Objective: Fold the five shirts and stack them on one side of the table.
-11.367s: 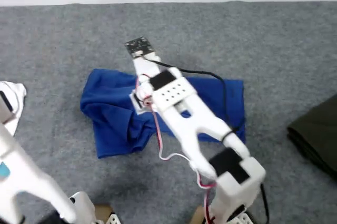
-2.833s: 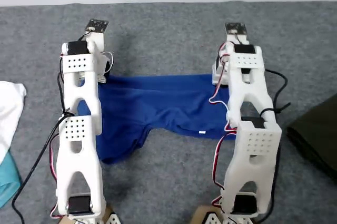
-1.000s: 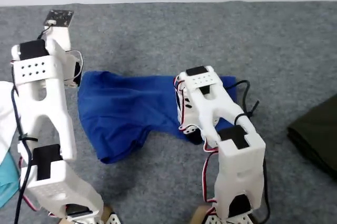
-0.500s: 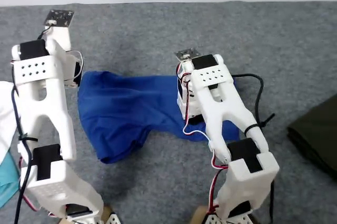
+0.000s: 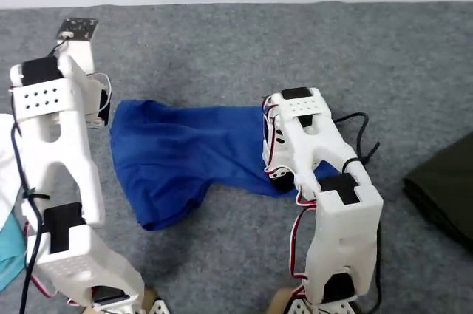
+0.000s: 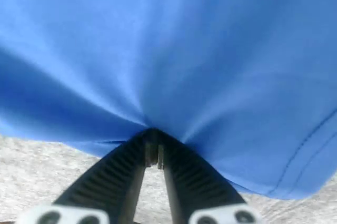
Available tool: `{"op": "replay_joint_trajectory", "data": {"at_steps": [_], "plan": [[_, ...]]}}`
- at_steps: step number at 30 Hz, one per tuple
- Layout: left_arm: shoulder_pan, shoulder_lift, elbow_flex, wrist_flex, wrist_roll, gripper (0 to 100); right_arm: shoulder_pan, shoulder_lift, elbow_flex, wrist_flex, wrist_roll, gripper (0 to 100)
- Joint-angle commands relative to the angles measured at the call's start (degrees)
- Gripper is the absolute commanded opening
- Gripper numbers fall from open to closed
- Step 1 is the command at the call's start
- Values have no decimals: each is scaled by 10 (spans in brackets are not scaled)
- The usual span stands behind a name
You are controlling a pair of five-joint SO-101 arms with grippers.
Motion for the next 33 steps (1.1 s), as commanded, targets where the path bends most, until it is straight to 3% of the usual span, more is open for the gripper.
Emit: {"op": "replay_joint_trajectory", "data": {"at_steps": [1, 6, 11, 21, 33], "plan": [[-4, -40, -1, 5, -7, 20, 2, -81, -26, 6, 5, 9], [-1, -40, -1, 4, -7, 20, -45, -153, -26, -1, 5, 9], [0, -40, -1, 6, -7, 20, -79, -134, -25, -17, 4, 9], [-3, -40, -2, 15, -7, 20, 7, 0, -24, -10, 33, 9], [1, -40, -4, 13, -7, 20, -9, -162, -32, -30, 38, 9]]}}
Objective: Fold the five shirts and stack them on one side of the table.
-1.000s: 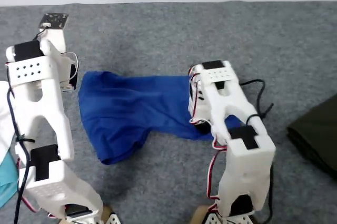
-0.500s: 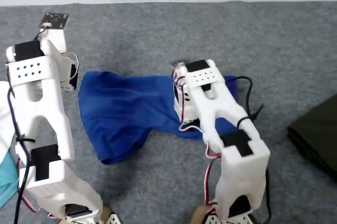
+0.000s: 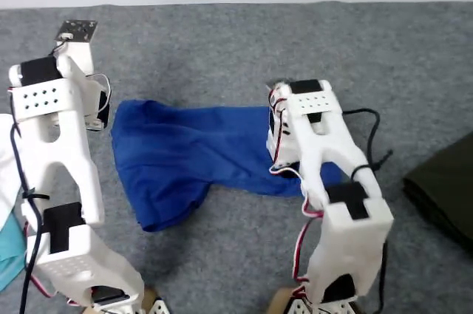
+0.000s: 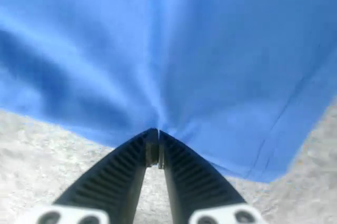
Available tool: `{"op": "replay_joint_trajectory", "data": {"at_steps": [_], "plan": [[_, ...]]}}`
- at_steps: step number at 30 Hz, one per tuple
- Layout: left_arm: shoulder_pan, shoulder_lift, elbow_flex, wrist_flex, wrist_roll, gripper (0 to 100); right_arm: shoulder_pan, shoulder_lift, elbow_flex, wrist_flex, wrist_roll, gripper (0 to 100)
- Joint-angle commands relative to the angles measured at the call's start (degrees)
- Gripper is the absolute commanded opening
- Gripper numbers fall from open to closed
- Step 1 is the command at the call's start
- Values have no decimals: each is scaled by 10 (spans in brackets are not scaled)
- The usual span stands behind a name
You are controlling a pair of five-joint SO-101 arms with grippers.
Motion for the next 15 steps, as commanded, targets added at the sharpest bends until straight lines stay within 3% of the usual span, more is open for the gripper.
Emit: {"op": "replay_joint_trajectory", "data": {"at_steps": [1, 8, 15], "plan": [[1, -40, -4, 3, -4, 20, -19, -79, -36, -35, 5, 9], [1, -40, -4, 4, -2, 20, -25, -38, -67, -138, 5, 9], [0, -40, -4, 16, -2, 19, -5, 95, -118, -244, 5, 9]]}}
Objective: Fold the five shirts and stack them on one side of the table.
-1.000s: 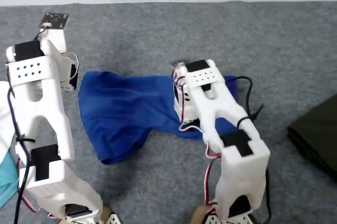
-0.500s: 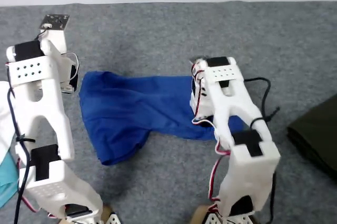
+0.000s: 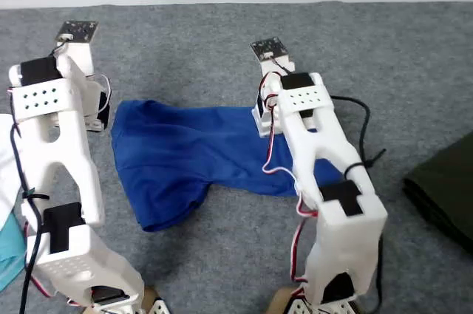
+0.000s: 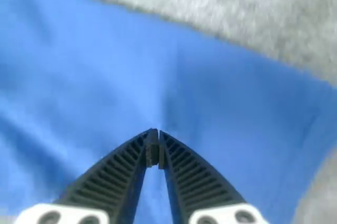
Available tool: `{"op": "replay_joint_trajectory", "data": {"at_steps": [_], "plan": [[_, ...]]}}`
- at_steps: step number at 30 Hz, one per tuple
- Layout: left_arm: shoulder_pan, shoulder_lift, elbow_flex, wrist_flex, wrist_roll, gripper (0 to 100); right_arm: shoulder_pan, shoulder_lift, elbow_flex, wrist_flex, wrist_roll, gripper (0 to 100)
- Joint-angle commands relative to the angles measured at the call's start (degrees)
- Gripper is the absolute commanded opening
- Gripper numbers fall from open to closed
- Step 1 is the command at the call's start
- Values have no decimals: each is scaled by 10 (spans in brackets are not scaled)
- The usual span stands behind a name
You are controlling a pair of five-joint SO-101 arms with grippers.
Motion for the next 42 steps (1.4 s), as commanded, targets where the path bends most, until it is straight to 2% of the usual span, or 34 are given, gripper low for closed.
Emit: {"op": "replay_joint_trajectory", "data": {"at_steps": [1, 6, 10, 14, 21, 27, 31, 37, 42], "plan": [[-2, -40, -4, 8, -2, 19, 17, 48, -64, -35, 5, 9], [-3, -40, -2, 8, -2, 19, 50, 145, -148, -30, 5, 9], [-4, -41, -2, 11, -2, 19, 60, 177, -229, 20, 5, 9], [-3, -62, -4, 15, -2, 19, 40, 177, -316, 96, 5, 9], [-1, -174, -1, 2, 0, 19, -12, 177, -466, 259, 4, 9], [-21, -196, 0, 4, 8, 19, -53, 178, -559, 360, 4, 9], [-55, -192, 0, 3, 35, 19, -82, 184, -582, 352, 4, 9], [-60, -197, 26, 4, 38, 19, -131, 234, -577, 240, 6, 9], [-83, -197, 29, 4, 38, 19, -160, 299, -579, 159, 52, 9]]}}
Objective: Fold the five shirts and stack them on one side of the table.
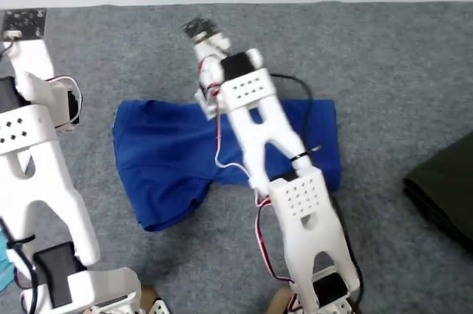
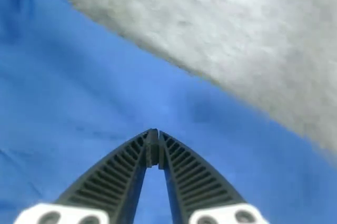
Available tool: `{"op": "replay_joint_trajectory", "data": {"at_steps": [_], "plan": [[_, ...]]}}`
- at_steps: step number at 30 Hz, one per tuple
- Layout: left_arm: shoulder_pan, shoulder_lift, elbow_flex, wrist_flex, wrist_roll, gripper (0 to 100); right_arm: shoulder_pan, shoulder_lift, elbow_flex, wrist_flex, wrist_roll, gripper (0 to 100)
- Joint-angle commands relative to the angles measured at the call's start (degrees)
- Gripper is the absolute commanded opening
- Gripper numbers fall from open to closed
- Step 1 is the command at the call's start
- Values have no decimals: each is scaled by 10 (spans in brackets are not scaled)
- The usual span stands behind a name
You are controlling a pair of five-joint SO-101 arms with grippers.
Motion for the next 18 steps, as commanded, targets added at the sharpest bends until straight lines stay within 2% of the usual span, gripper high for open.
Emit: {"op": "replay_joint_trajectory", "data": {"at_steps": [1, 7, 18], "plan": [[-25, -27, -4, -4, 5, 19, -14, 17, -30, -58, 24, 9], [-53, -27, -3, -4, 2, 19, -15, 73, -30, -111, 25, 9], [-54, -27, 32, -6, 0, 19, 39, 98, -38, -148, 24, 9]]}}
